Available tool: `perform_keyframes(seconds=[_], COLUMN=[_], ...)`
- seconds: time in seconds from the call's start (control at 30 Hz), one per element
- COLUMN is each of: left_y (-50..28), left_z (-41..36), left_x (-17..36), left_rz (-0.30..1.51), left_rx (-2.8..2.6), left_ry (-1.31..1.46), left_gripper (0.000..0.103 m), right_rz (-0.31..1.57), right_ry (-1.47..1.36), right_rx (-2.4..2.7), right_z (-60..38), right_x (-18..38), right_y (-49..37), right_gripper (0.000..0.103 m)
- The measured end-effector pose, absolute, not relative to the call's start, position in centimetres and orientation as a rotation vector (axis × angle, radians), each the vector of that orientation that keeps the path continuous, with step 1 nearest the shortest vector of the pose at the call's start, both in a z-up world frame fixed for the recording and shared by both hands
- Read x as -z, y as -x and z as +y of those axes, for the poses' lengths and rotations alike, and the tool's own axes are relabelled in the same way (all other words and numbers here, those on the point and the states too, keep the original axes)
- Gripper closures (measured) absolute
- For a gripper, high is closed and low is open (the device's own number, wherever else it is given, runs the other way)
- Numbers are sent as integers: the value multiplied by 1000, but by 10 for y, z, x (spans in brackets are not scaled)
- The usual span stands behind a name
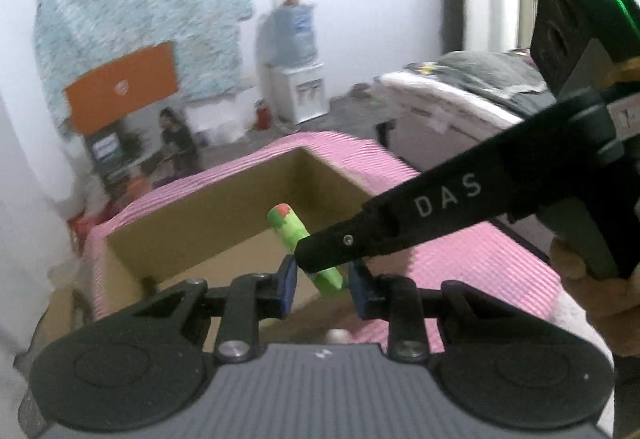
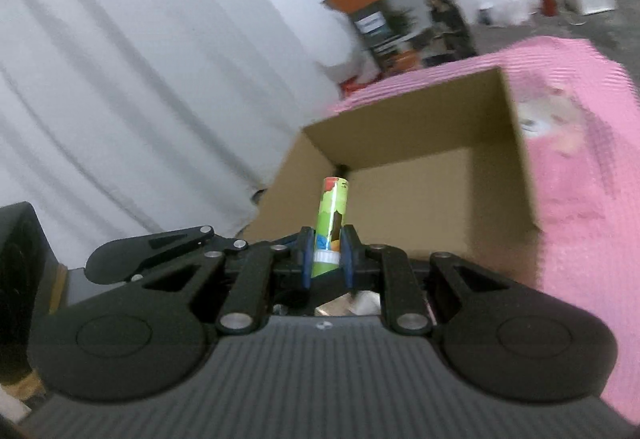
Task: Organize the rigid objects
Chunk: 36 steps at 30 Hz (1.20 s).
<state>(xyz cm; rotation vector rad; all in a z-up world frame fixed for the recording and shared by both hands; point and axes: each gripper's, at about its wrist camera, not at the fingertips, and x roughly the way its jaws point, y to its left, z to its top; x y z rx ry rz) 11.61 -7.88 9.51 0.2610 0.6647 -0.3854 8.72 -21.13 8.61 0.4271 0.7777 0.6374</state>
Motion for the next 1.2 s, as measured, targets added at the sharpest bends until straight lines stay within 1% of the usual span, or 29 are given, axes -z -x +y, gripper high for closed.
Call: perform_keyframes(seconds=[0.07,0.17,0.37,0.63,0.8,0.87,0.9,0.93,1.07,1.13,1.2], left_y=[-136,-168,-226,-249,-251,-251,-249,-249,-238,-229,-219], left_z=[-60,-34,6,24,24,26,28,31,36,38,38], left_x=[-101,-96,-61,-23,-22,-26,-29,-32,-52,-64,-76], left_rz=[707,808,981,1119,1117,1105,1097,1081,1011,970,927], left_rx=[359,331,293,238,213,225,230,231,237,244,247], left_ry=[-231,-175,-106,-156,-204,-188,-174,-161,-118,-96,-80], left_gripper=[74,74,75,78,77,71,62,57,49,40,38], right_rz=[810,900,1120,1312,1376,1366,1359,1349,1283,1230,1170], right_ry=[-436,-482,-542,-510,-491,-487,-489,-496,-496,-482,-468], right_rx=[-690,-747,-746,-694,-688,-695,-700,-704,-710,-714,-715], right_z=[-194,-169,-125,-82,-66,-67,-68,-70,-87,-106,-118], right_x=[-90,-82,-43,-6,7,3,0,-4,-17,-29,-44], right_y=[-111,-152,-223,-265,-280,-281,-280,-278,-262,-257,-242], right_gripper=[88,88,88,88,88,87,87,87,86,84,82])
